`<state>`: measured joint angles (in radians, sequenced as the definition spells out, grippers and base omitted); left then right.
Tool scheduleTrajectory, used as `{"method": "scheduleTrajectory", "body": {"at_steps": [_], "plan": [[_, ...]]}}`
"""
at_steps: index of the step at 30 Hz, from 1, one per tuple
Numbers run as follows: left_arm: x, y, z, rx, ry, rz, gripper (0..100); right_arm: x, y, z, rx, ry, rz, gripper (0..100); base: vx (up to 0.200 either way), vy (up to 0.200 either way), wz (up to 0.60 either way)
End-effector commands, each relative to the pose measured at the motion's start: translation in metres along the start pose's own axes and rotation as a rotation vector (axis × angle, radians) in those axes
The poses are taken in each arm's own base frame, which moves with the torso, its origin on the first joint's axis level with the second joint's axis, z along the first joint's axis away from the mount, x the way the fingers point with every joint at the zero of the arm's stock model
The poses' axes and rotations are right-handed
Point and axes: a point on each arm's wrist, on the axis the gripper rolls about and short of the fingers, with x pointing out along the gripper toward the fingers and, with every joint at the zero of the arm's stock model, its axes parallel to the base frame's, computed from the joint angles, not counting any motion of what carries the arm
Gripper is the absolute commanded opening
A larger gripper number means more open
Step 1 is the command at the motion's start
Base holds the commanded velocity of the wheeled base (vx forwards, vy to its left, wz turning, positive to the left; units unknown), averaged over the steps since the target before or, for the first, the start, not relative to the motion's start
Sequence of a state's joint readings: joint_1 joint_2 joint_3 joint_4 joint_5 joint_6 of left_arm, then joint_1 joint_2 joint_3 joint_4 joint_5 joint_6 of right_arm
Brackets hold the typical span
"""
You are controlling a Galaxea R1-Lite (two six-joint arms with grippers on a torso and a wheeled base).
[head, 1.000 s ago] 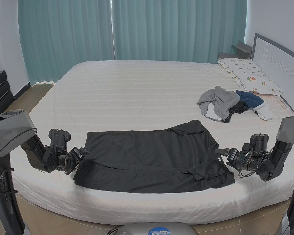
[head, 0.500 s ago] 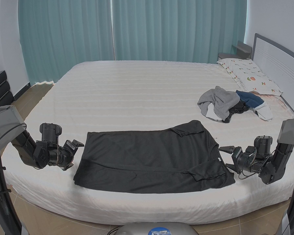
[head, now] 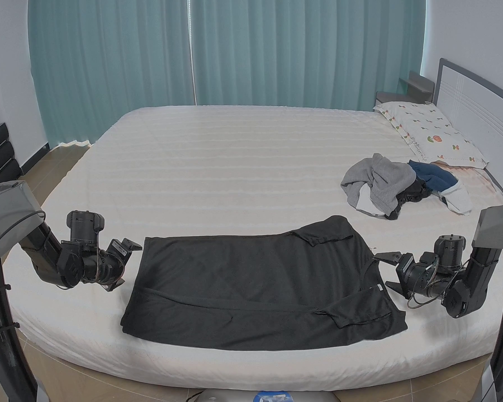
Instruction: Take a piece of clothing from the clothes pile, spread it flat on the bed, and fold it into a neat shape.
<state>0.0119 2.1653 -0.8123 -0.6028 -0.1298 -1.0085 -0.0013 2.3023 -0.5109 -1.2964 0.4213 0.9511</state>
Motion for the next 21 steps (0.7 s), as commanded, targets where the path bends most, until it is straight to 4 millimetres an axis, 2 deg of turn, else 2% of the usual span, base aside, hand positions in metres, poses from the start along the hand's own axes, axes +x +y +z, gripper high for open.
{"method": "scheduleTrajectory", "body": {"at_steps": [1,7,13,21], "plan": [[0.0021,0.0021,-0.0002,-0.003,0.002,0.007,100,0.0004,-0.0008,-0.0003,0.001,0.001,-0.001,100,0.000,0.000,0.00],[0.0040,0.0038,-0.0010,-0.006,0.007,0.013,100,0.0006,-0.0005,-0.0006,0.002,0.003,-0.001,100,0.000,0.000,0.00],[0.0047,0.0052,-0.0024,-0.018,0.011,0.018,100,0.0013,0.0005,-0.0022,-0.001,0.008,0.002,100,0.200,0.000,0.00],[0.0054,0.0060,-0.0022,-0.019,0.013,0.019,100,0.0022,0.0050,-0.0042,-0.012,0.004,0.006,100,0.000,0.000,0.00]]}}
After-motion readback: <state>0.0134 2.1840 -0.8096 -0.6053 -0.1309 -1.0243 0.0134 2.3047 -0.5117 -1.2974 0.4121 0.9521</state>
